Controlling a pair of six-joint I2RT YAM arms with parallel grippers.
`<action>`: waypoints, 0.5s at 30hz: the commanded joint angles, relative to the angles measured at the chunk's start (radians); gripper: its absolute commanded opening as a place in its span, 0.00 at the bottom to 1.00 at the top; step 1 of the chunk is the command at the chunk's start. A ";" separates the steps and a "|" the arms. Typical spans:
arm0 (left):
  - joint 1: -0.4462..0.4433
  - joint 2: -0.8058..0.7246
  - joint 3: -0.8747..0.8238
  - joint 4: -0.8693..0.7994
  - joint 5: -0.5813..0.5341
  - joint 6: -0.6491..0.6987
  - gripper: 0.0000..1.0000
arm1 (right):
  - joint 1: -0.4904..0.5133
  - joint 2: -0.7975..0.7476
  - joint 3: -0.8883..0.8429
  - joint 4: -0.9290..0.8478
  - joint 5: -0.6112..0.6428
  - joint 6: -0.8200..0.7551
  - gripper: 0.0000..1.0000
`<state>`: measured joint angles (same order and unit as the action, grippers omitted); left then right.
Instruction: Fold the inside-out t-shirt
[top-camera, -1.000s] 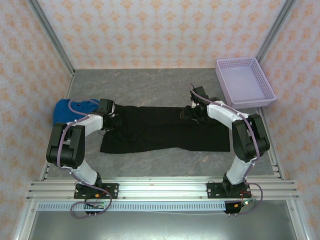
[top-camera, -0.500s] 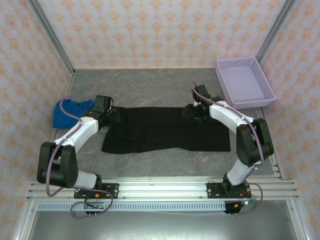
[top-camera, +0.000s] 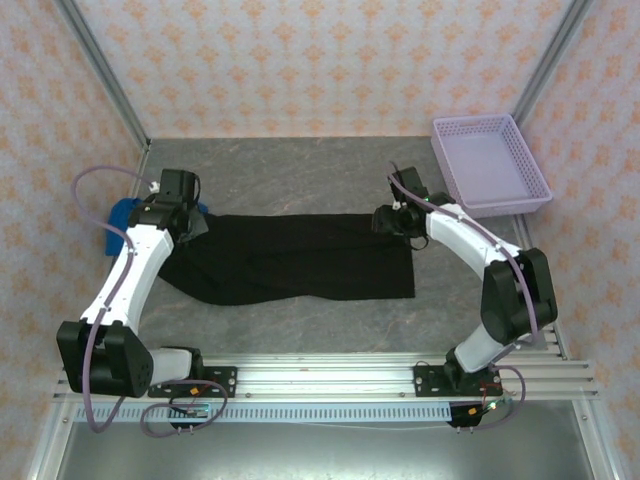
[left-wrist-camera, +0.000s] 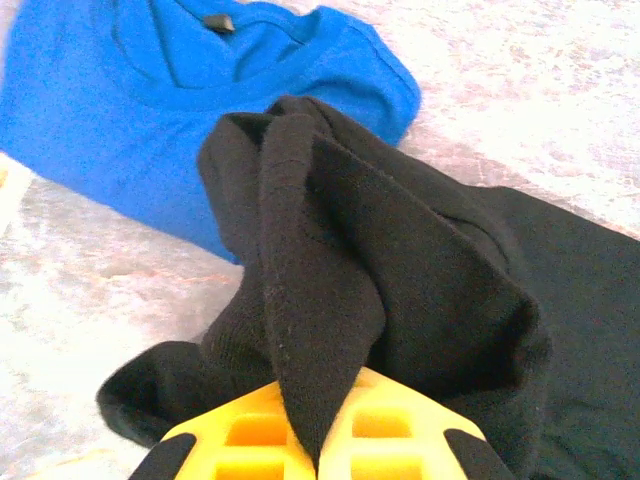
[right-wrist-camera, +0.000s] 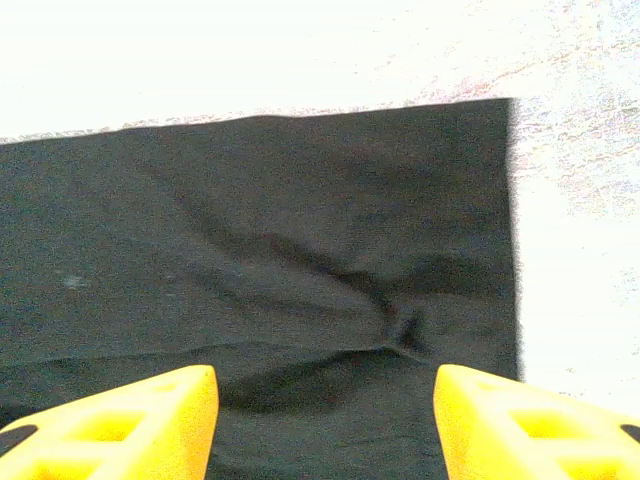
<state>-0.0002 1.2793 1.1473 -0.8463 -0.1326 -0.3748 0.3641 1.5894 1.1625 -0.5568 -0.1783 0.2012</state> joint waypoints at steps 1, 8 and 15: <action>-0.016 -0.008 0.074 -0.123 -0.082 0.034 0.00 | 0.004 -0.022 -0.015 -0.008 0.028 -0.022 0.60; -0.219 0.036 0.196 -0.199 -0.198 0.017 0.00 | 0.003 -0.015 -0.027 0.005 0.030 -0.019 0.60; -0.469 0.164 0.370 -0.262 -0.248 -0.031 0.00 | -0.040 -0.015 -0.065 0.013 -0.022 0.012 0.60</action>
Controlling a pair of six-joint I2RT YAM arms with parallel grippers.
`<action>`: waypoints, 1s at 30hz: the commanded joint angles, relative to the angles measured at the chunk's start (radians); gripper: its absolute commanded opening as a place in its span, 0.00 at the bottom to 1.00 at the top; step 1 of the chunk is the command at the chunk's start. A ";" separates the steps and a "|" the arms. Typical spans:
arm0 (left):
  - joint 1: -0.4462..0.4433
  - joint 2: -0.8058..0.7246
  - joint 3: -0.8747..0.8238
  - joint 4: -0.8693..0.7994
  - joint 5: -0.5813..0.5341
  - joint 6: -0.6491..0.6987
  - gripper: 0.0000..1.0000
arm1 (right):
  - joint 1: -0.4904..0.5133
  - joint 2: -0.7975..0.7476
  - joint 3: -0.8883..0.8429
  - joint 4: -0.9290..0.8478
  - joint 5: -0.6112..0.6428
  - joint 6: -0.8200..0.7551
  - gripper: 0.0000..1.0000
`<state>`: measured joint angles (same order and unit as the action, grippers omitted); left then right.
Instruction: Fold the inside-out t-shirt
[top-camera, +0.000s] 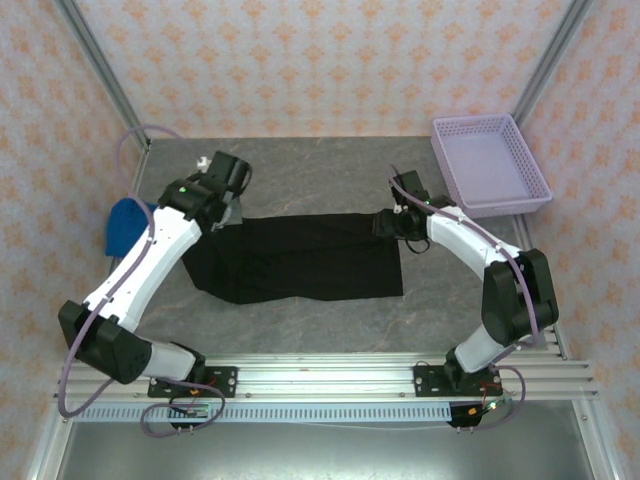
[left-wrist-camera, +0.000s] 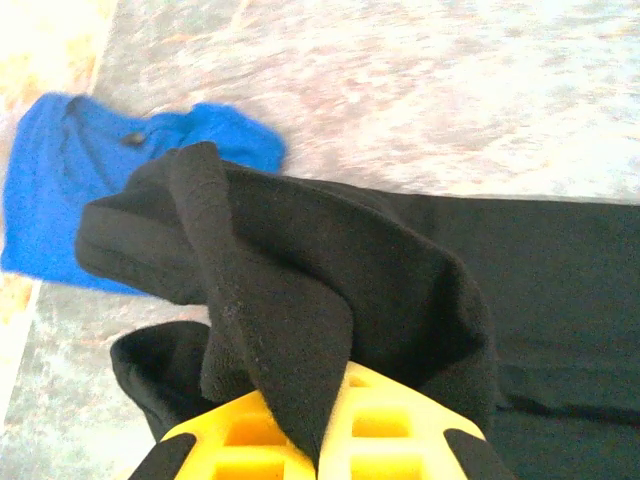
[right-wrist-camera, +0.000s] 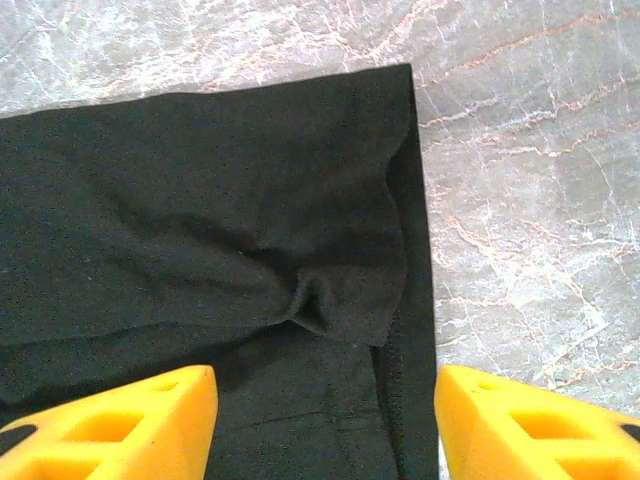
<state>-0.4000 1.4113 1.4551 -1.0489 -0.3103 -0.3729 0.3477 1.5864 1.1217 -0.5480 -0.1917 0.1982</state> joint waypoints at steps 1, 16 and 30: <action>-0.107 0.057 0.091 -0.065 -0.068 -0.039 0.00 | -0.032 -0.012 -0.032 0.007 -0.016 0.020 0.60; -0.410 0.440 0.378 0.029 0.133 -0.154 0.00 | -0.096 -0.039 -0.094 0.007 -0.006 0.042 0.60; -0.520 0.853 0.691 0.228 0.358 -0.274 0.07 | -0.180 -0.136 -0.197 -0.008 0.045 0.141 0.61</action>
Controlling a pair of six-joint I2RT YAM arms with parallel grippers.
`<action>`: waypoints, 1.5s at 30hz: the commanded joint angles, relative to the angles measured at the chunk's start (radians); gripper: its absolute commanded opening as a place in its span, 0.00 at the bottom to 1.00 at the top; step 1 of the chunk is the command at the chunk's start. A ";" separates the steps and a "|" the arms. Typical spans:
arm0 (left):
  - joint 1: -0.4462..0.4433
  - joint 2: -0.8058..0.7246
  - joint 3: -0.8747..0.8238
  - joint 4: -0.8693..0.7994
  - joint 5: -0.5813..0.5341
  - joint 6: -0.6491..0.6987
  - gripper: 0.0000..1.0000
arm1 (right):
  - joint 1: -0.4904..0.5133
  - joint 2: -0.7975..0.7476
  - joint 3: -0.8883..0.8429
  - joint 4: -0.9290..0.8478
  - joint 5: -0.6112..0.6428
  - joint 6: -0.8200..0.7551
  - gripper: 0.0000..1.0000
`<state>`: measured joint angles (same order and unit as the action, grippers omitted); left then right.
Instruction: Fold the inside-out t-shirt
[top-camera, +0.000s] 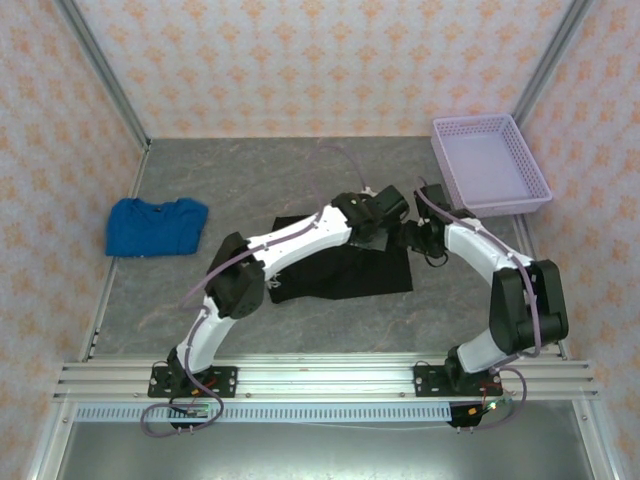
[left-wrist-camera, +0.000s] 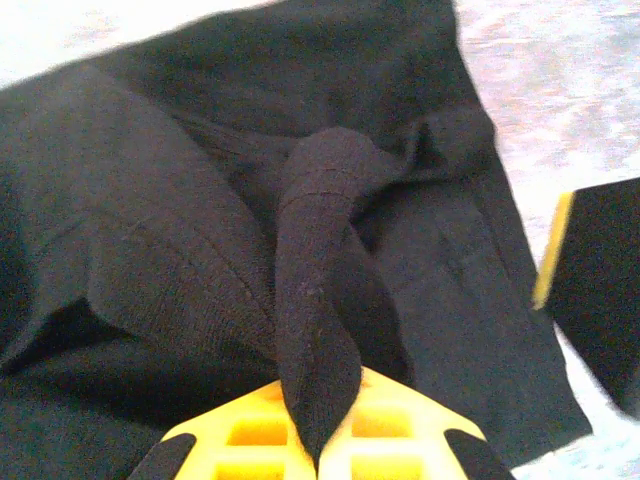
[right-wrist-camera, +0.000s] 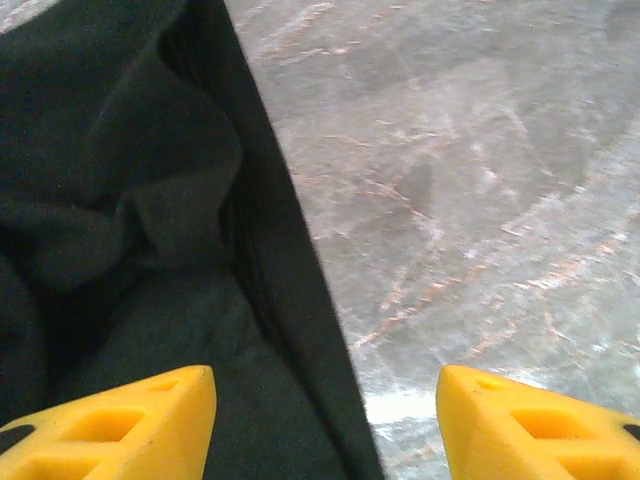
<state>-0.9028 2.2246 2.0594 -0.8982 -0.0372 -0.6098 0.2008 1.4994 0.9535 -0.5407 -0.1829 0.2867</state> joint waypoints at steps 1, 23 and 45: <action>-0.018 0.056 0.122 0.066 0.098 -0.024 0.13 | -0.051 -0.069 -0.044 -0.009 0.029 0.067 0.61; 0.289 -0.470 -0.688 0.221 0.234 0.120 0.66 | 0.113 -0.153 -0.179 0.173 -0.200 0.154 0.71; -0.020 -0.523 -0.894 0.437 0.268 0.039 0.65 | 0.006 -0.017 0.056 -0.060 0.017 -0.014 0.48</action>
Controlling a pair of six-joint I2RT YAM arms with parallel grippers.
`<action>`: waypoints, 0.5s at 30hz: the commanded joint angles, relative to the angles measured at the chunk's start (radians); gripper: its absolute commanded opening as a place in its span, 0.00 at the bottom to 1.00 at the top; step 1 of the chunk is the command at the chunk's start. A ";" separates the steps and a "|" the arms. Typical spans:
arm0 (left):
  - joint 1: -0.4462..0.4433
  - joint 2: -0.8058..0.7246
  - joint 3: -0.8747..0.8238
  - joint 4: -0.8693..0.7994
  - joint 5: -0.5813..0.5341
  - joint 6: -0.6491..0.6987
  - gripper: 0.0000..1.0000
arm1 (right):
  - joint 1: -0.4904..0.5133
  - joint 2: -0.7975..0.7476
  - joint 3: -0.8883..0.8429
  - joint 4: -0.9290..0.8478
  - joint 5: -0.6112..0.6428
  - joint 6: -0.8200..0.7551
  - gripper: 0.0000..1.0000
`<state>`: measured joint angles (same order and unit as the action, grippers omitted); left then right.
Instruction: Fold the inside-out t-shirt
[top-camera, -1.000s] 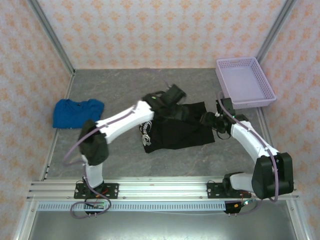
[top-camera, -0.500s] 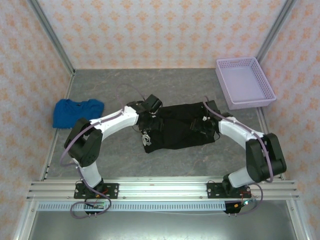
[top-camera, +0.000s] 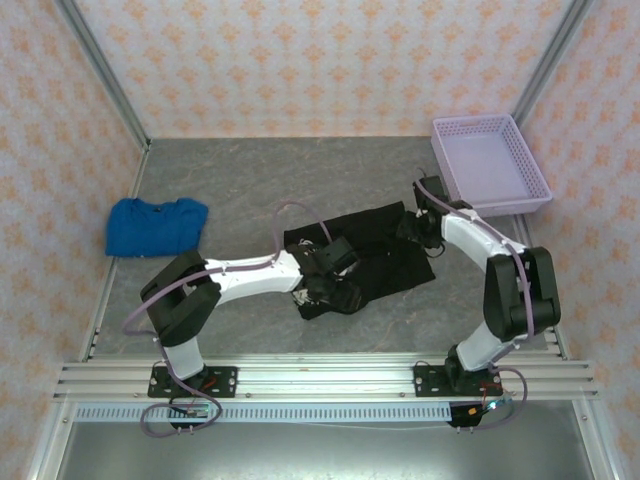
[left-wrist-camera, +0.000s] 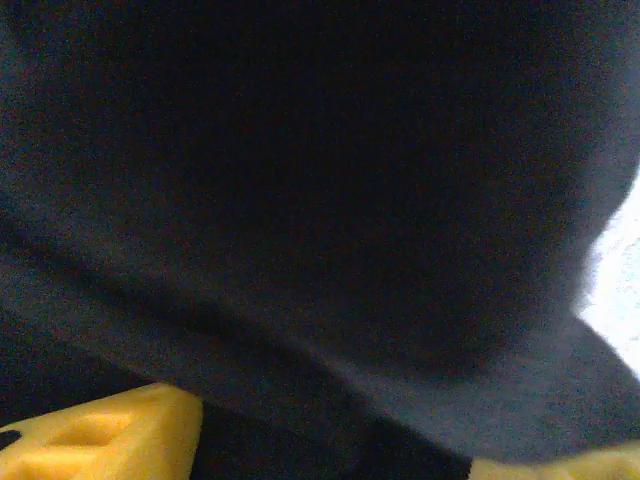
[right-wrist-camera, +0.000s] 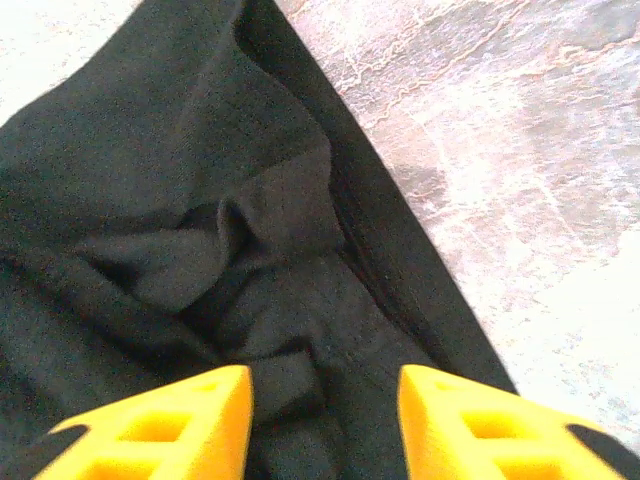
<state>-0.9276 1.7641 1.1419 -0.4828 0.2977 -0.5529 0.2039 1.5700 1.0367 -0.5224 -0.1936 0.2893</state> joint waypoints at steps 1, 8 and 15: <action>0.008 -0.076 0.033 0.002 -0.126 -0.003 0.66 | 0.004 -0.120 -0.057 -0.079 0.008 -0.005 0.50; 0.184 -0.092 0.038 -0.010 -0.151 0.013 0.67 | 0.057 -0.252 -0.199 -0.066 -0.085 0.066 0.56; 0.315 0.005 0.110 -0.055 -0.162 0.070 0.66 | 0.225 -0.275 -0.203 -0.011 -0.100 0.081 0.63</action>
<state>-0.6334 1.7435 1.2282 -0.4923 0.1658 -0.5144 0.3523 1.3323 0.8291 -0.5579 -0.3065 0.3622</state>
